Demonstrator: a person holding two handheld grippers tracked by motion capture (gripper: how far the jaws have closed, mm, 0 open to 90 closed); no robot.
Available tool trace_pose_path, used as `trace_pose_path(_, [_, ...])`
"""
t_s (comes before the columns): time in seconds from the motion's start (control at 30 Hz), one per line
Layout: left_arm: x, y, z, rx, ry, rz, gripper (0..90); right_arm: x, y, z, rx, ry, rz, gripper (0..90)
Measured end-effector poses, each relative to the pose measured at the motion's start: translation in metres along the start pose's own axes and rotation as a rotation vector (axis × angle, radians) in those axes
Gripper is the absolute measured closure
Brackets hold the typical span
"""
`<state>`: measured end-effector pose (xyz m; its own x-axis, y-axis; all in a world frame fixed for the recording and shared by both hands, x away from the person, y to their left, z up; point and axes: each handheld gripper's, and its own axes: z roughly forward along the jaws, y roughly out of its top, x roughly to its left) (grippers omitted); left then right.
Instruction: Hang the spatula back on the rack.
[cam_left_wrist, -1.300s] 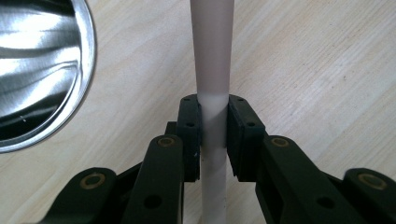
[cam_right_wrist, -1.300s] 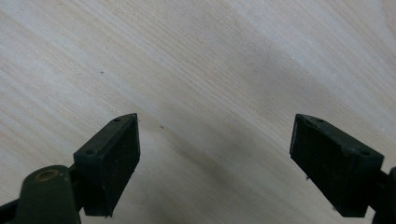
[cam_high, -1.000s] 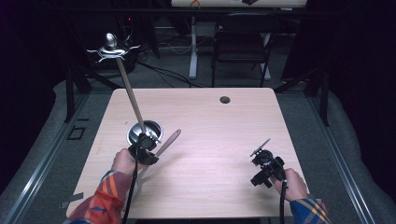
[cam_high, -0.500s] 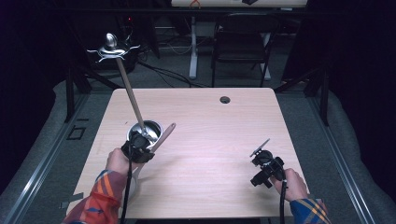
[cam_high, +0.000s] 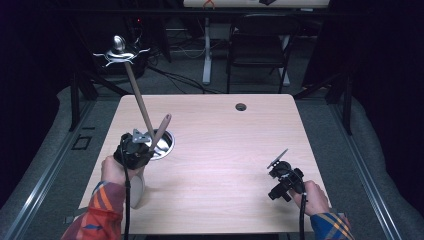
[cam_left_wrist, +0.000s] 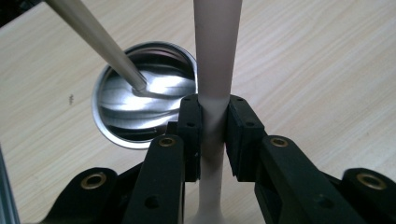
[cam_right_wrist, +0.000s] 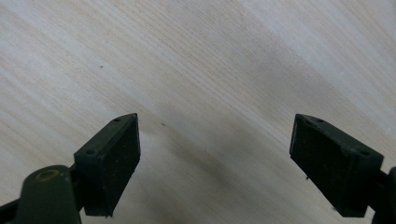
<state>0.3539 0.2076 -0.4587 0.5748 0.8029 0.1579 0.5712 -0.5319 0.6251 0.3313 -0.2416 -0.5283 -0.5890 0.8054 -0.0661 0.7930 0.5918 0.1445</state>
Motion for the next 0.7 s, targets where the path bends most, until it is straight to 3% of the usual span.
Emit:
trace_pose_path(0.4, [0.013, -0.002, -0.025, -0.158, 0.046, -0.034, 77.1, -0.001, 0.0, 0.0, 0.007, -0.001, -0.004, 15.7])
trace_pose_path(0.7, [0.024, -0.004, -0.037, -0.222, 0.052, -0.077, 77.1, 0.0, 0.0, 0.001, -0.004, -0.012, -0.007, 15.7])
